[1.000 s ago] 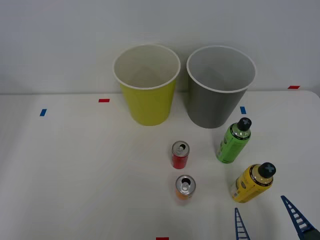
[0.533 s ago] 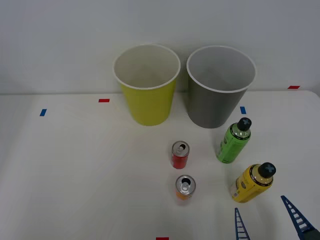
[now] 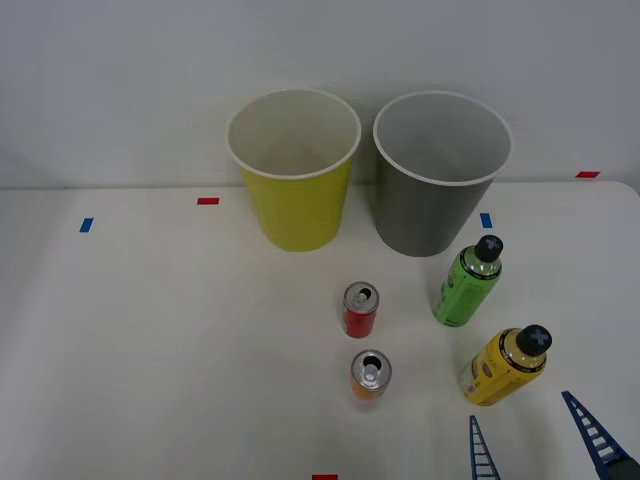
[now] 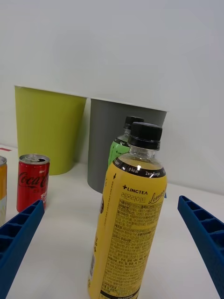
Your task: Put cans in the gray bin, plastic bottles in the light green bin
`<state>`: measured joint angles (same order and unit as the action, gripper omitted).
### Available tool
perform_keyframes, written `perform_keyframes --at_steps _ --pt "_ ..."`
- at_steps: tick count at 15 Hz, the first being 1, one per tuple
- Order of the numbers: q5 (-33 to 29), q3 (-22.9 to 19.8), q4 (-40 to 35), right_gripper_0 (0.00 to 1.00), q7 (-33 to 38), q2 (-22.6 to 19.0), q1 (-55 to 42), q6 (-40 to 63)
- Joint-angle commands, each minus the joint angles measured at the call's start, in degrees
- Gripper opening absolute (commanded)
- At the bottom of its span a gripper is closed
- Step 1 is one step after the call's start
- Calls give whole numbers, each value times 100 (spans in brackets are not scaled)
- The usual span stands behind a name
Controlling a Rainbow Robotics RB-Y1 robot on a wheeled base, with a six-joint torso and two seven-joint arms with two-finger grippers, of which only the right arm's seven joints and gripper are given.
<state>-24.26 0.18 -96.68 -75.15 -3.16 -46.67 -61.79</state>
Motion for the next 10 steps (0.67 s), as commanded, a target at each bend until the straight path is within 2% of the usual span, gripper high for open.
perform_keyframes --at_steps 1,10 --pt "0 0 0 100 0 0 0 0" --pt "0 0 0 100 0 0 0 0"
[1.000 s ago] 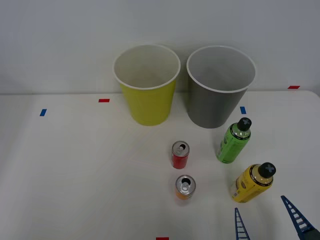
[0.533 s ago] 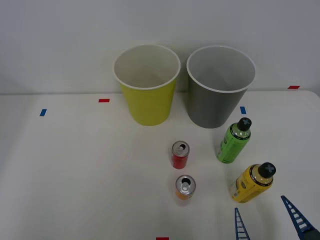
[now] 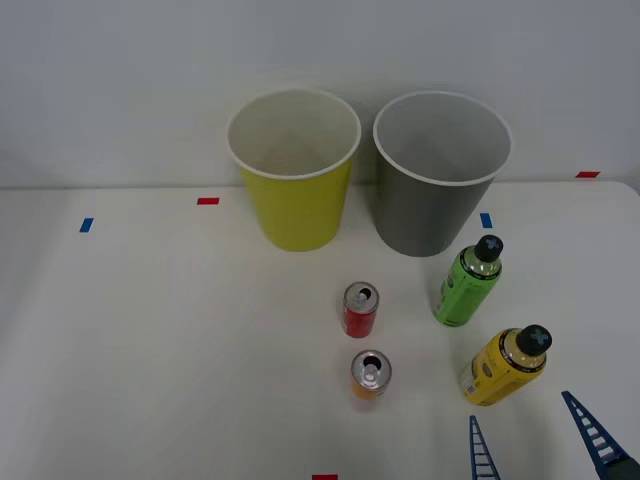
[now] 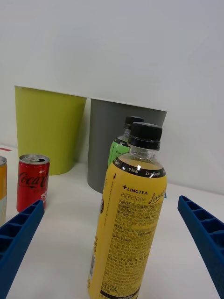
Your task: Put cans in the gray bin, plastic bottles in the light green bin
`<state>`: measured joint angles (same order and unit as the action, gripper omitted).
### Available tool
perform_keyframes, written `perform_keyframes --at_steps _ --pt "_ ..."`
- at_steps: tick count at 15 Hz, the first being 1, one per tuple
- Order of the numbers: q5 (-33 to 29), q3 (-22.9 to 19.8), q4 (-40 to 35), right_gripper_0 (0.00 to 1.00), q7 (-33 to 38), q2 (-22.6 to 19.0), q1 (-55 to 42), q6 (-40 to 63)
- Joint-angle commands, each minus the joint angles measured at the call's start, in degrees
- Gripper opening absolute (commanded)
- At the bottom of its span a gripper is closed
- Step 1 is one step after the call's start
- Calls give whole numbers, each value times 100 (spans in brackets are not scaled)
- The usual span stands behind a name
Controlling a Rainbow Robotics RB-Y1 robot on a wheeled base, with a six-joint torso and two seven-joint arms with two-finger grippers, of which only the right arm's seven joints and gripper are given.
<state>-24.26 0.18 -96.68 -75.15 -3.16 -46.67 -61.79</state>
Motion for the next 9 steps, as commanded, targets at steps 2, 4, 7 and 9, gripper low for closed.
perform_keyframes --at_steps 2,4,7,9 --pt "0 0 0 100 0 0 0 0" --pt "0 0 0 100 0 0 0 0" --pt "0 0 0 100 0 0 0 0" --pt "0 0 0 100 0 0 0 0"
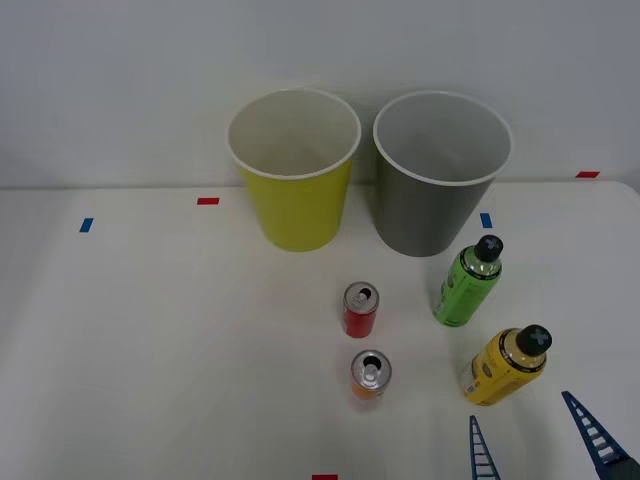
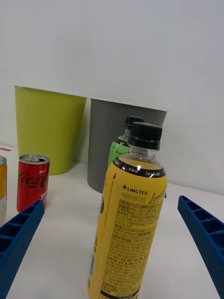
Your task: Put cans in the gray bin, plastic bottles in the light green bin
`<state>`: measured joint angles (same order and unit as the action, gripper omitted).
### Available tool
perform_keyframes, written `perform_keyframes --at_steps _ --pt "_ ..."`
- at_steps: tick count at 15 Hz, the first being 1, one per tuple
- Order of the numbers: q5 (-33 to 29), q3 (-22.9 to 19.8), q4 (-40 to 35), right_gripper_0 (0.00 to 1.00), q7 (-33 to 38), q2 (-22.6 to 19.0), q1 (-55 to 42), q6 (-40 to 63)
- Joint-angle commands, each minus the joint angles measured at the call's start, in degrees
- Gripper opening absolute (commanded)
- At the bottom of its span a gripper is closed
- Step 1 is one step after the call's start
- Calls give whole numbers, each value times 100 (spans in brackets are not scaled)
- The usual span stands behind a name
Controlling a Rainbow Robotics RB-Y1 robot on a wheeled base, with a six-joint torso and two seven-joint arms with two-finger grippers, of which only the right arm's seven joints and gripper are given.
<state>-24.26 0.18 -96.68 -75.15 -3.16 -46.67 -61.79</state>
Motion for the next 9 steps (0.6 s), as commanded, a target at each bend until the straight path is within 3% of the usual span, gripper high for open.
perform_keyframes --at_steps 1,9 --pt "0 0 0 100 0 0 0 0" --pt "0 0 0 100 0 0 0 0"
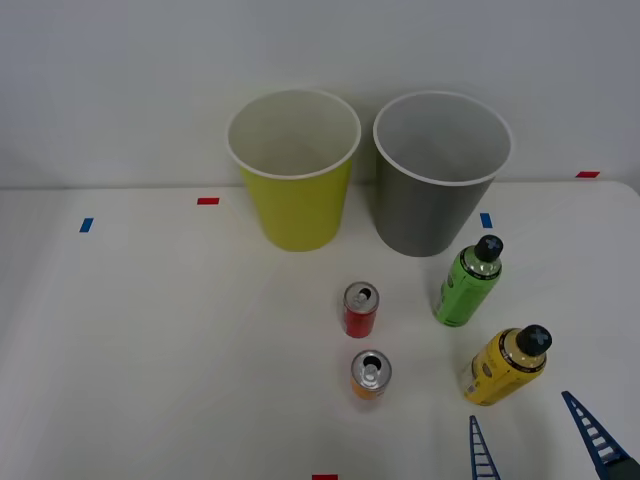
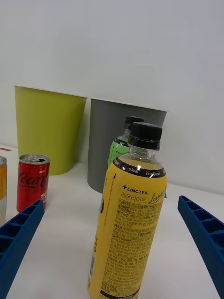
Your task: Put cans in the gray bin, plastic bottles in the light green bin
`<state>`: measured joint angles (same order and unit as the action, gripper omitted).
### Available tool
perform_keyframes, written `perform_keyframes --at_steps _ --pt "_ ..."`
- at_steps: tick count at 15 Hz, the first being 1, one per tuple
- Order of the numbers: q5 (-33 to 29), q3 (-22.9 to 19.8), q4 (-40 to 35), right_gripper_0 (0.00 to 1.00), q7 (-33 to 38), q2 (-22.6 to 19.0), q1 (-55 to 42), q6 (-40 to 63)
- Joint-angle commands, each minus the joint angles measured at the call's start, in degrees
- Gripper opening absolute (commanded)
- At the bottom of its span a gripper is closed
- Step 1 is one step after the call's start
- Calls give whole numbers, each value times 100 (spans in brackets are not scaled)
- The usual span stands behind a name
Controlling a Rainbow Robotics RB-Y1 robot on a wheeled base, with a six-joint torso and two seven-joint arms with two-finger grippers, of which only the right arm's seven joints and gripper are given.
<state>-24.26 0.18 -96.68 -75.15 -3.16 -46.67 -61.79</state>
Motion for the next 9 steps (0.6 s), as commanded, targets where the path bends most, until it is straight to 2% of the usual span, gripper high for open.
perform_keyframes --at_steps 1,9 --pt "0 0 0 100 0 0 0 0" --pt "0 0 0 100 0 0 0 0"
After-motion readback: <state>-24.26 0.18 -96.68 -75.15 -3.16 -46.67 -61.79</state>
